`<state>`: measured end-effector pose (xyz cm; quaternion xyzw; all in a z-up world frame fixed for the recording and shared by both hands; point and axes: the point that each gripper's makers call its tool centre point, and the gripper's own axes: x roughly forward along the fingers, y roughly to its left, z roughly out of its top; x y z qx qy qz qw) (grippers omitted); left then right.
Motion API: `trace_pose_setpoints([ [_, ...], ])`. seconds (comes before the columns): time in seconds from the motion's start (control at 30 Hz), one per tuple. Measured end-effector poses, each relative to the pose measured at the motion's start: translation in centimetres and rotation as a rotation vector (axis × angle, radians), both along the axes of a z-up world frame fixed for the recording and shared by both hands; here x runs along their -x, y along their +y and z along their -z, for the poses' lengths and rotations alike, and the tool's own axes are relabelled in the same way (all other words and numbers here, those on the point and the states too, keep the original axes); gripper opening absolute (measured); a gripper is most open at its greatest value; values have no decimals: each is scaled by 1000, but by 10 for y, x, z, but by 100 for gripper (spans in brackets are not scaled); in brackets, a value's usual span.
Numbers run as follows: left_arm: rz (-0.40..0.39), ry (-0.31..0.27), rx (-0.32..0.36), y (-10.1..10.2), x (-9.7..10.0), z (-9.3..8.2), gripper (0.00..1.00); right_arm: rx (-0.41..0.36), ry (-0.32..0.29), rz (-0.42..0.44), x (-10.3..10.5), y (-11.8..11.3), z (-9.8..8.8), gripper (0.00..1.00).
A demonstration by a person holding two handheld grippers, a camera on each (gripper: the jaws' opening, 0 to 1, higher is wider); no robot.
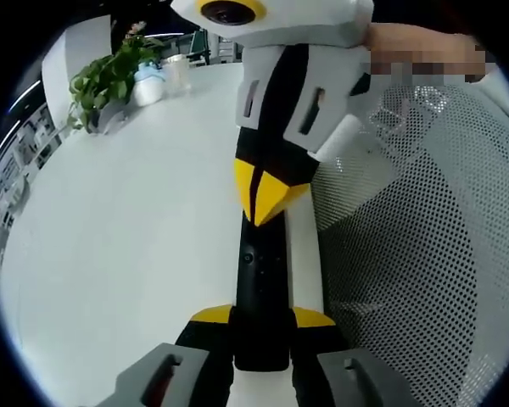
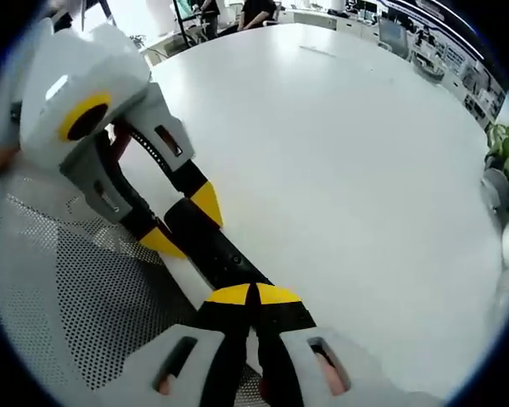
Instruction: Press the specified remote control buttons in sequence, fully releasing each button before pressing the next.
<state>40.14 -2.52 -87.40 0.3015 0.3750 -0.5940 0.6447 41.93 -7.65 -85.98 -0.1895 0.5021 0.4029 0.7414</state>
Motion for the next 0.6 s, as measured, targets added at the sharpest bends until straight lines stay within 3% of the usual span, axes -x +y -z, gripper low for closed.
trace_pose_setpoints([
  [0.6,7,19,12,-2,2,0,24,5,12,-12,0,3,8,0],
])
